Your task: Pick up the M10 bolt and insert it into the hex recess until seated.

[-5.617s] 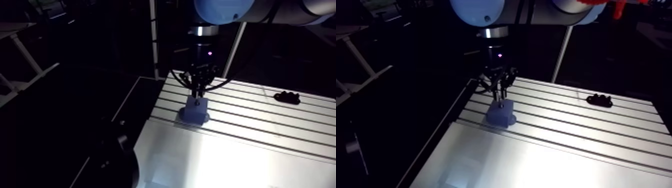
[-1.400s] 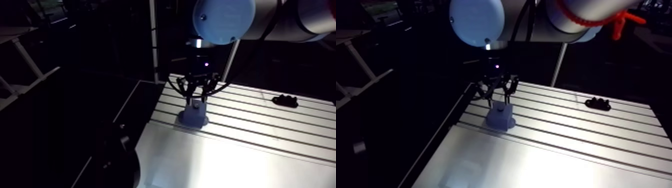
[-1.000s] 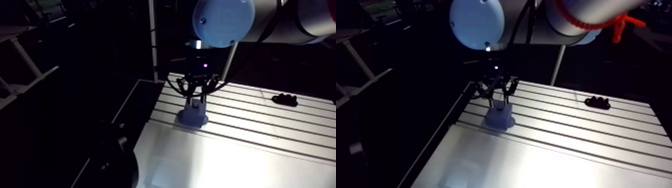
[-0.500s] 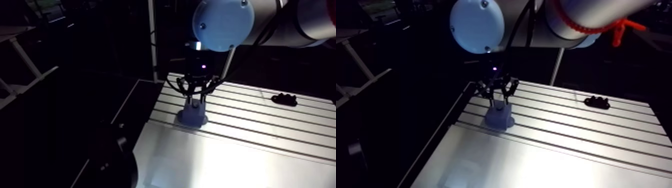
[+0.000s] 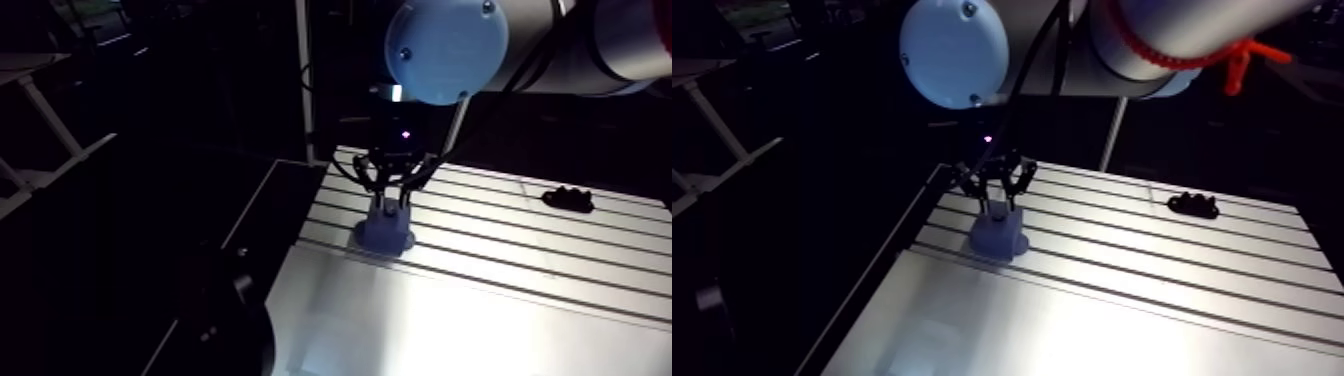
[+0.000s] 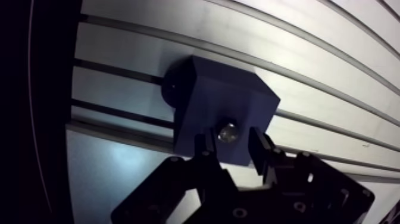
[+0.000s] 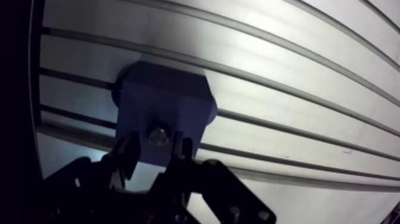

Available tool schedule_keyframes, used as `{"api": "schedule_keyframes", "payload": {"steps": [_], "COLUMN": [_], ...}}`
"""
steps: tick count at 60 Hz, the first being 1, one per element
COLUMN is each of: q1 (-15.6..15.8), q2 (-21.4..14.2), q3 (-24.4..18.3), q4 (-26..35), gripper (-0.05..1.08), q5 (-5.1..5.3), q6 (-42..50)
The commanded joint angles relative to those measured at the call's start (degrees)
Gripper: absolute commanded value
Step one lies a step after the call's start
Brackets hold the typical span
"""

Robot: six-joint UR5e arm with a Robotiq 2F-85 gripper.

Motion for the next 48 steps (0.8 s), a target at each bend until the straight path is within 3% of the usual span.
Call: {"api": "schedule_keyframes", "payload": {"steps": [1,48], "q1": [0.0,0.0], "q2": [0.1,0.4], "q3": [0.2,0.6], "q4": [0.0,0.0], "gripper": [0.58,0.63], "q5": [0.06,-0.02], "q6": [0.5,0.1]}}
